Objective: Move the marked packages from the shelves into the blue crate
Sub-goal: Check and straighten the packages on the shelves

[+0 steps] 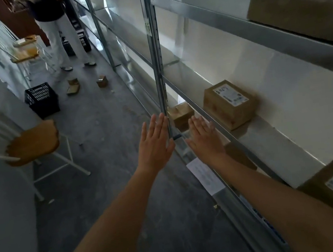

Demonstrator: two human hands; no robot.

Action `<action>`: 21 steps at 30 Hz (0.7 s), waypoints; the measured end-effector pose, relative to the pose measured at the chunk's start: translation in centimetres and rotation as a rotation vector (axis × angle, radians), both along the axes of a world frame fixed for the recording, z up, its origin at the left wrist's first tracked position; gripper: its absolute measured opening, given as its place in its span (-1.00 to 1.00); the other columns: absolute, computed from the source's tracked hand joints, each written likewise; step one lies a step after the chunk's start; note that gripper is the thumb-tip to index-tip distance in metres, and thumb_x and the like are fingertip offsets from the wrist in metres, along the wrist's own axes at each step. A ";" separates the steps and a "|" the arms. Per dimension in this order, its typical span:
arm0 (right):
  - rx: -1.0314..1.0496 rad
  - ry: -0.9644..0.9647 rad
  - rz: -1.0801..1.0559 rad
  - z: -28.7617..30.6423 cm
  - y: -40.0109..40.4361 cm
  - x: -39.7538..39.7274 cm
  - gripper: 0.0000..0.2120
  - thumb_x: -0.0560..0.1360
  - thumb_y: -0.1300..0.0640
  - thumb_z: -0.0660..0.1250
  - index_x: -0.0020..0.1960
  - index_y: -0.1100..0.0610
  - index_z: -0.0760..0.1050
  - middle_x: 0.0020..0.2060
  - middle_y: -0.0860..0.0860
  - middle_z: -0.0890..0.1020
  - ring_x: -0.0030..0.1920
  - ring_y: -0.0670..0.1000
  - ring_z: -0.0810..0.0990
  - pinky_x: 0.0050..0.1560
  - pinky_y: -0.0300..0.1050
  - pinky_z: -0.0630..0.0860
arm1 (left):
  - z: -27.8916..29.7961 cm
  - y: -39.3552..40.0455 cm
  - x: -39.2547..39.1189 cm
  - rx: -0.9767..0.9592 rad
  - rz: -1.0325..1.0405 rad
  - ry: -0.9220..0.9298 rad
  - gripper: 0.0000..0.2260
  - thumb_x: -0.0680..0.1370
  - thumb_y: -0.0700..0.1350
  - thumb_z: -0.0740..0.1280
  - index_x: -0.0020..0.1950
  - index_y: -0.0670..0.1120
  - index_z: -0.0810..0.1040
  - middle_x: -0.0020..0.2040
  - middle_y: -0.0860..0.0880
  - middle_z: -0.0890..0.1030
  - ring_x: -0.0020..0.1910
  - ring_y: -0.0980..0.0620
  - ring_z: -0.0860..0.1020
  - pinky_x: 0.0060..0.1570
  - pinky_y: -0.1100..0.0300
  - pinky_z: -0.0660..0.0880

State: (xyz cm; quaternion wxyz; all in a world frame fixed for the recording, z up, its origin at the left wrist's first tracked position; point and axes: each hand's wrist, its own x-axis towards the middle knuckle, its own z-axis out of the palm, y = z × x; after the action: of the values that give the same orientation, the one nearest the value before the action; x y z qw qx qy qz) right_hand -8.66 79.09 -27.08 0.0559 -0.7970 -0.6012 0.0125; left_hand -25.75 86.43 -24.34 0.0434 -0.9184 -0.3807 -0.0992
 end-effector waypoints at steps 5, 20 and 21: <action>-0.013 -0.003 -0.048 -0.9 6.6 -0.6 -0.33 0.64 -0.20 -0.06 0.59 0.12 -0.17 0.59 0.08 -0.08 0.58 0.09 -0.17 0.52 0.08 -0.21 | 0.0 7.4 -0.2 -0.024 -0.018 -0.027 -0.40 0.63 0.09 0.03 0.56 -0.11 -0.13 0.58 -0.06 -0.10 0.55 -0.03 -0.19 0.52 -0.05 -0.17; -0.161 0.153 -0.158 -8.2 25.1 5.8 -0.37 0.66 -0.15 -0.09 0.58 0.15 -0.19 0.58 0.08 -0.13 0.57 0.07 -0.21 0.49 0.02 -0.28 | -6.4 28.1 8.3 -0.166 -0.164 0.119 -0.41 0.62 0.11 -0.01 0.57 -0.11 -0.11 0.59 -0.06 -0.08 0.55 -0.01 -0.20 0.53 0.01 -0.17; -0.159 0.173 -0.170 -8.4 26.1 6.2 -0.37 0.67 -0.15 -0.08 0.58 0.15 -0.18 0.58 0.08 -0.13 0.57 0.07 -0.21 0.50 0.01 -0.26 | -6.7 29.4 8.7 -0.176 -0.172 0.128 -0.41 0.63 0.11 -0.02 0.57 -0.11 -0.11 0.59 -0.05 -0.08 0.55 0.00 -0.19 0.53 0.01 -0.16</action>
State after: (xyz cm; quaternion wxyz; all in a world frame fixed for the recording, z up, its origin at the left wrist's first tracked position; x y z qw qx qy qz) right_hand -2.48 105.23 -35.44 0.0452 -0.8430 -0.5215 0.1238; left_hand -17.02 115.80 -31.03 -0.0219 -0.9523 -0.3042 -0.0102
